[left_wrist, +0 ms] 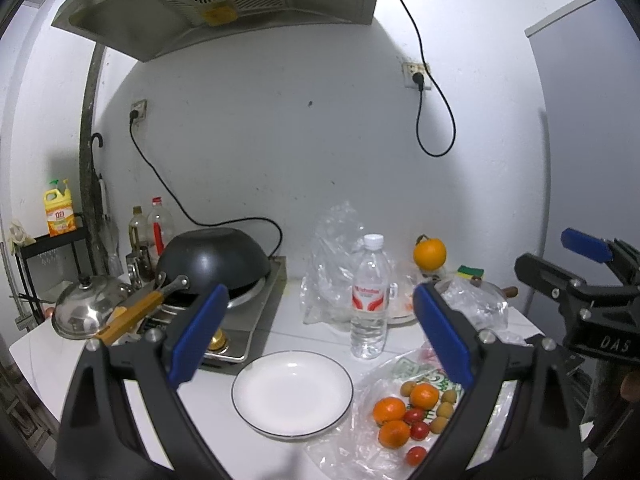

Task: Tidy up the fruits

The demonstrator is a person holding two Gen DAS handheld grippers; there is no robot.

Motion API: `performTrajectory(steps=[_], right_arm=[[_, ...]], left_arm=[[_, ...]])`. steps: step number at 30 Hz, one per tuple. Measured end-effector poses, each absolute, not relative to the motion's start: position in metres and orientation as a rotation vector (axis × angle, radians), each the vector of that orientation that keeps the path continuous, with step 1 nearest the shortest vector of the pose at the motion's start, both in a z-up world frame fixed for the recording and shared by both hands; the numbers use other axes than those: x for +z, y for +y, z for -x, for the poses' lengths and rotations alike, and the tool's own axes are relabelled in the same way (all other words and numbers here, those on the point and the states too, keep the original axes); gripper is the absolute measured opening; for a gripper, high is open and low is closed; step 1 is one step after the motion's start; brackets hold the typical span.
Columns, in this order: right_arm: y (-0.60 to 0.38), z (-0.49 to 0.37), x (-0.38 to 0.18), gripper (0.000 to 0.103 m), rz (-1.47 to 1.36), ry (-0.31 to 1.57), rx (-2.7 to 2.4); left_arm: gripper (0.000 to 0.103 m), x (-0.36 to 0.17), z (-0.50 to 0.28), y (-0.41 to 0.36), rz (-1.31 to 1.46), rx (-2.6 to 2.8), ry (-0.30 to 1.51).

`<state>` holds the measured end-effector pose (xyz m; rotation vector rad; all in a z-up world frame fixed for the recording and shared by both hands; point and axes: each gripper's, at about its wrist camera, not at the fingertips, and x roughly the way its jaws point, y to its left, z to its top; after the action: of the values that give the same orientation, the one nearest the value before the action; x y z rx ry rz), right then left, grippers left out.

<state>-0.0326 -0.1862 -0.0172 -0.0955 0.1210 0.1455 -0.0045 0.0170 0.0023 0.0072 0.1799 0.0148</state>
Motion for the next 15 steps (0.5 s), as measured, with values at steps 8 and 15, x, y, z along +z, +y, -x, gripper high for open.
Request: performTrajectory(steps=[8,15], right_arm=[[-0.1895,0.0325,-0.0191,0.096,0.089,0.126,0.145],[-0.1899,0.0318,-0.0190,0.096,0.088,0.128,0.147]], left_arm=[[0.095,0.0014,0.0034,0.0147,-0.011,0.011,0.183],[0.095,0.0016,0.0022,0.0125,-0.012,0.012,0.187]])
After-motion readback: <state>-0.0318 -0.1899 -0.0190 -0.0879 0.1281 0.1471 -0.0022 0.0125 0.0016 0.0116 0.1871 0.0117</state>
